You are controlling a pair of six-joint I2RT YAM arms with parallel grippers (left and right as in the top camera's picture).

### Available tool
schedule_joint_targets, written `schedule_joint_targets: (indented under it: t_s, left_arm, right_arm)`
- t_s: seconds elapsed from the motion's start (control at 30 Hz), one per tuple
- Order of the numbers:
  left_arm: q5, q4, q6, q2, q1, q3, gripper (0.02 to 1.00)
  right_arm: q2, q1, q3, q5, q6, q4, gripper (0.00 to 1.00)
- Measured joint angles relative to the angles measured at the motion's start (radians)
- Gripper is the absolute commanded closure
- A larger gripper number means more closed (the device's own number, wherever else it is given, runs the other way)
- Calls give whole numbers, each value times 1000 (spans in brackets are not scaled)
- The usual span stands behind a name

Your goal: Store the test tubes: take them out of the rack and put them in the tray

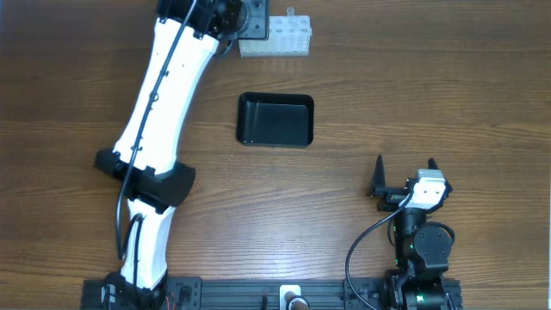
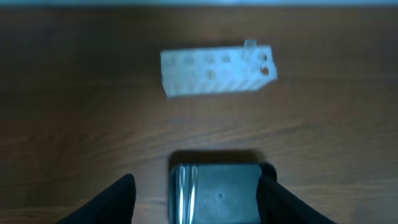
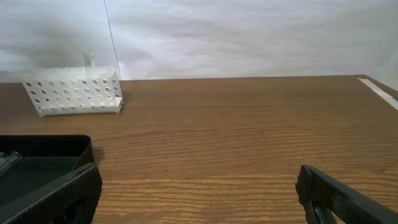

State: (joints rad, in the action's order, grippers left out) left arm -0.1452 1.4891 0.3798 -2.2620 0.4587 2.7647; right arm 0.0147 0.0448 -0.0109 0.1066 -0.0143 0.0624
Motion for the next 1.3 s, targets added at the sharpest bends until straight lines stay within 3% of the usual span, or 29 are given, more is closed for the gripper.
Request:
schedule_joint_targets:
  t_s: [0.13, 0.2, 0.27, 0.53, 0.73, 0.87, 1.3]
  left_arm:
    - [-29, -72, 0, 70, 0, -70, 345]
    - [-40, -134, 0, 119, 0, -149, 215]
    - [-51, -228, 1, 189, 0, -273, 20]
    - [-99, -669, 6, 522, -11, -879, 23]
    - [-137, -721, 6, 730, -52, -1161, 20]
    - [-135, -877, 2, 845, -117, -1306, 20]
    - [93, -1592, -41, 1366, -389, -2080, 20]
  right_arm:
    - [0, 0, 0, 0, 0, 0, 7]
    - [0, 0, 0, 0, 1, 0, 7]
    - [0, 0, 0, 0, 0, 0, 9]
    - [0, 0, 0, 0, 1, 0, 7]
    - [0, 0, 0, 0, 0, 0, 7]
    - [0, 0, 0, 0, 1, 0, 7]
    - [0, 0, 0, 0, 1, 0, 7]
